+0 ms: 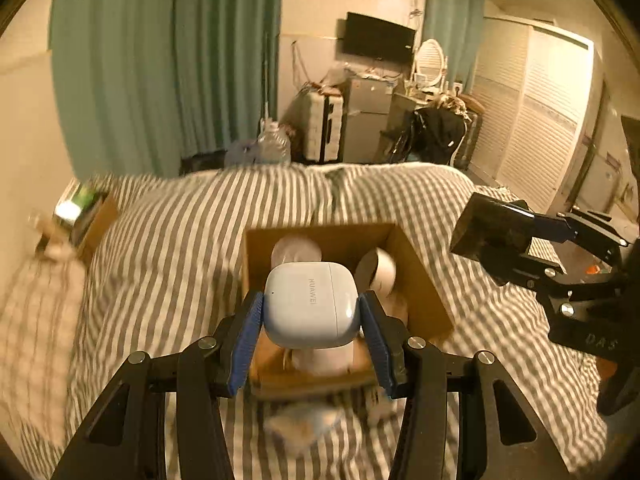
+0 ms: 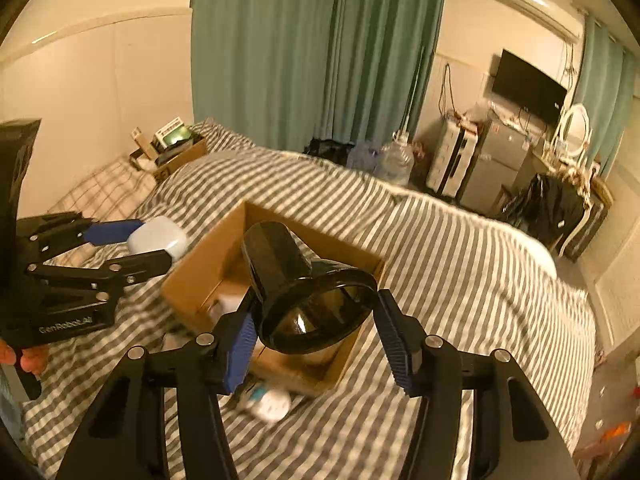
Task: Organize objects
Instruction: 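Lower the earbud case and black cup into the box, opening both tools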
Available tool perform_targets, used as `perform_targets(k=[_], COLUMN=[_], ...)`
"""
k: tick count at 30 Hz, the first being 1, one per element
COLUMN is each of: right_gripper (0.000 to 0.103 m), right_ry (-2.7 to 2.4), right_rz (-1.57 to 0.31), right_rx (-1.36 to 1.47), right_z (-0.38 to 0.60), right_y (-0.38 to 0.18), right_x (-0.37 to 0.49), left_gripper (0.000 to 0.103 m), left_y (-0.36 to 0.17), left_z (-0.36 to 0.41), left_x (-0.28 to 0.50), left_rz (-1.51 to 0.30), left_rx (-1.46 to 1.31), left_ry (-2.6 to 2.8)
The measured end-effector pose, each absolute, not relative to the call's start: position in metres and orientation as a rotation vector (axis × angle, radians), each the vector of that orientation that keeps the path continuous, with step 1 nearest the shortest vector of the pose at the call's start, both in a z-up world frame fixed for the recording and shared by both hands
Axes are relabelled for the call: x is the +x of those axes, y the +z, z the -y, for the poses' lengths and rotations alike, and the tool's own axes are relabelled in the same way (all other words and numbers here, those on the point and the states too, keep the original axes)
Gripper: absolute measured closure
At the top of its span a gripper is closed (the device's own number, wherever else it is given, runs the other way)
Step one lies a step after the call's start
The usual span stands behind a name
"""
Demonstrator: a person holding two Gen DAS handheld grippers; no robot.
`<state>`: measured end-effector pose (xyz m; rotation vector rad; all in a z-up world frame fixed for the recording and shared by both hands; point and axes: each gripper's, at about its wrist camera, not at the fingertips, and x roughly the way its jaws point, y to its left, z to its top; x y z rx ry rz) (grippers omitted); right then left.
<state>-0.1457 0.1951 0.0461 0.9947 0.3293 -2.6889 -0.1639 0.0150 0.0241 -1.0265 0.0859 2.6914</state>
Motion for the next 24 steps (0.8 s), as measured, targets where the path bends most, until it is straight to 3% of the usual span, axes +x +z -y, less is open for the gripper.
perform_targets(k=[9,15,20,21,22,24], right_gripper=[0.048,0.048,0.046,0.04,0.026,0.02], right_ry=[-2.683,-2.651,-2.65,-2.66,-2.678,-2.72], right_rz=[-0.267,-0.171,-0.119,-0.117,-0.111,-0.086], right_rx=[0.989,1.066,1.045,1.026,1.004,0.954], right_z=[-0.202,-0.208,-0.211,-0.212,-0.213,-0.218], right_y=[0.027,-0.016,-0.016,-0.01,-0.004,0.014], right_x=[-0.221,-0.245,-0.246,-0.243,-0.24,-0.229], left_gripper=[0.053,0.053,0.051,0.051,0.049,0.038], left_y=[-0.013,-0.044,-0.044,-0.041,-0.038,-0.027], left_z=[-0.029,-0.031,-0.032,-0.031,-0.031,-0.03], left_x=[-0.229,-0.239,-0.237,-0.235,-0.233,-0.225], left_rz=[-0.114,-0.084,-0.09,-0.083,-0.081,-0.092], left_rx=[-1.061,-1.12,-1.127,-1.127,-1.129,-1.112], left_ry=[2.705,2.663,2.652,2.647,2.646,2.66])
